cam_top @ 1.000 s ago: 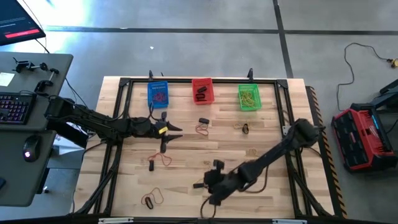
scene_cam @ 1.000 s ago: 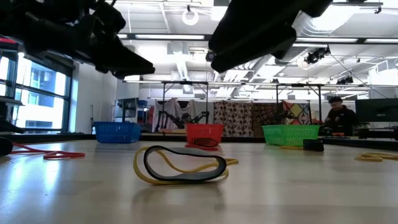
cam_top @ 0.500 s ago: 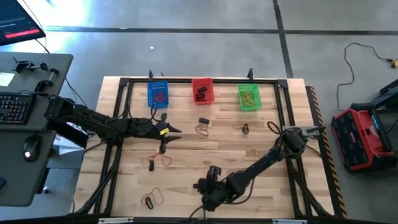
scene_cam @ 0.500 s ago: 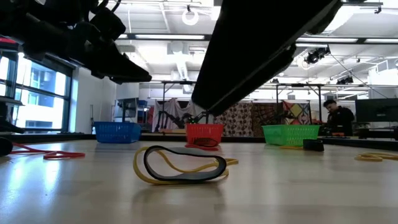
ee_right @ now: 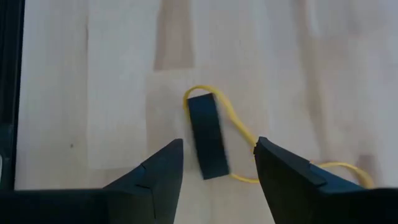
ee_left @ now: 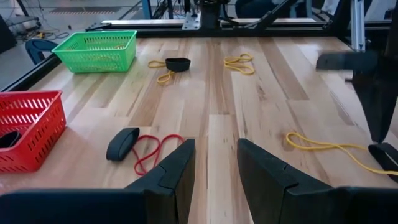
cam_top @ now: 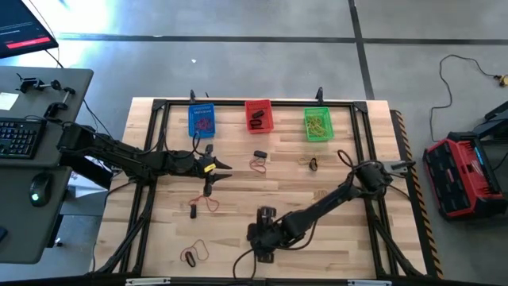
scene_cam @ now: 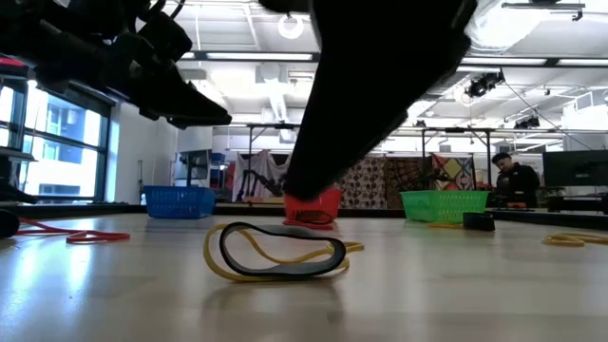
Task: Sort rubber bands into baskets
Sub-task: Put the black rubber band into the red bin
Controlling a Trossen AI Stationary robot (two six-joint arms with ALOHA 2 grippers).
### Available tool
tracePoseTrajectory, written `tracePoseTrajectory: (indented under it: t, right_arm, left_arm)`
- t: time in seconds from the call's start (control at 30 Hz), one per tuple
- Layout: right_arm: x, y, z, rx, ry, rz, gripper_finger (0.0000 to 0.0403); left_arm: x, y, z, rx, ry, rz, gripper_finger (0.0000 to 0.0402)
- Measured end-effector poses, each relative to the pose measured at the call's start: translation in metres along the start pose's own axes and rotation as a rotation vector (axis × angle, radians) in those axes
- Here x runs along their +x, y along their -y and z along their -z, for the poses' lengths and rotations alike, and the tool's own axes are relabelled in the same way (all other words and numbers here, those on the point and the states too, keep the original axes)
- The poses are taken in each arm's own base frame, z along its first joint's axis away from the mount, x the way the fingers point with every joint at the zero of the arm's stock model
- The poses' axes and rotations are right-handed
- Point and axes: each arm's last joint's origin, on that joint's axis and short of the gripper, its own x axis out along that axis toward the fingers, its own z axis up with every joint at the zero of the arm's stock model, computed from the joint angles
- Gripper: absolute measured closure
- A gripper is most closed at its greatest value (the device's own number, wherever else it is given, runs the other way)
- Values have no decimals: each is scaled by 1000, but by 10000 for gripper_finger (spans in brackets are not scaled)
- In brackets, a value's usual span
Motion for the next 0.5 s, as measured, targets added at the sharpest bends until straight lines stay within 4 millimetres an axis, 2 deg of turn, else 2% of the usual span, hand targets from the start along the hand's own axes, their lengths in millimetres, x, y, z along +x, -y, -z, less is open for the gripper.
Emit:
tracePoseTrajectory:
  t: [0.1,0.23,0.5]
  right_arm:
    - [12,0,1,-10,-24,-52,222]
    - [14,3,-1,-22,-25,-66,236]
    - [15,8,-2,-21,-64,-89,300]
  left_arm:
    - [0,0,0,-3,0,0,289]
    - [0,0,0,-4,2,0,289]
    - [0,2,1,1,-14,57,289]
